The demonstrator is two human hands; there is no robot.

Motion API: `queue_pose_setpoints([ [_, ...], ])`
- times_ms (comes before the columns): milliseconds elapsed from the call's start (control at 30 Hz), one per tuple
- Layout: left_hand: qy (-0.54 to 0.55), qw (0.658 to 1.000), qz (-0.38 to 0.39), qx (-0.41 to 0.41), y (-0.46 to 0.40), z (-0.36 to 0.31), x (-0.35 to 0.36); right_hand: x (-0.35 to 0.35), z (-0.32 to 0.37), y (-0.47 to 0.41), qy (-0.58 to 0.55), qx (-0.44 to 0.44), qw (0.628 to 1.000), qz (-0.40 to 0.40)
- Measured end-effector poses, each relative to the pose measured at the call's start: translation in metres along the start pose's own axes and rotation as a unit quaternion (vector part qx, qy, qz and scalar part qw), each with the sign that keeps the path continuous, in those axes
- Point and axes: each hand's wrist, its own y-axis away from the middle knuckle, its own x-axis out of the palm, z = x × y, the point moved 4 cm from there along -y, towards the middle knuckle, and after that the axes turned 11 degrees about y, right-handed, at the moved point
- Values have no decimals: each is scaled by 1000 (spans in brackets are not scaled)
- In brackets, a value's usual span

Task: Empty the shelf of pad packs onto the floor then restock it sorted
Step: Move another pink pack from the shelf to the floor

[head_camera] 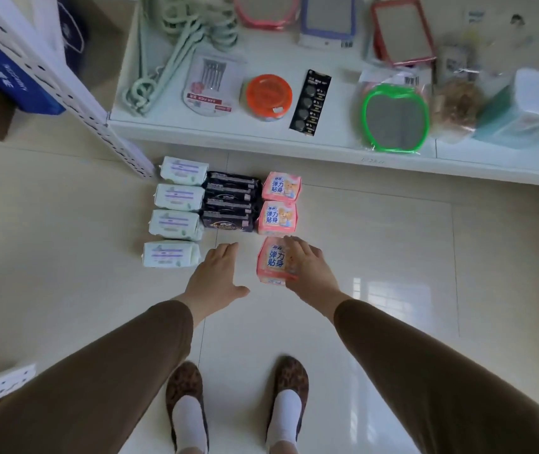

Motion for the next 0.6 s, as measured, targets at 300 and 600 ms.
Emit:
queue_pose_setpoints([
  [300, -36, 998, 12, 43, -83, 60, 58, 87, -23, -77, 43, 5, 999, -15],
  [600, -52, 996, 13, 73, -123, 84, 87, 117, -45, -111, 59, -9, 997, -42],
])
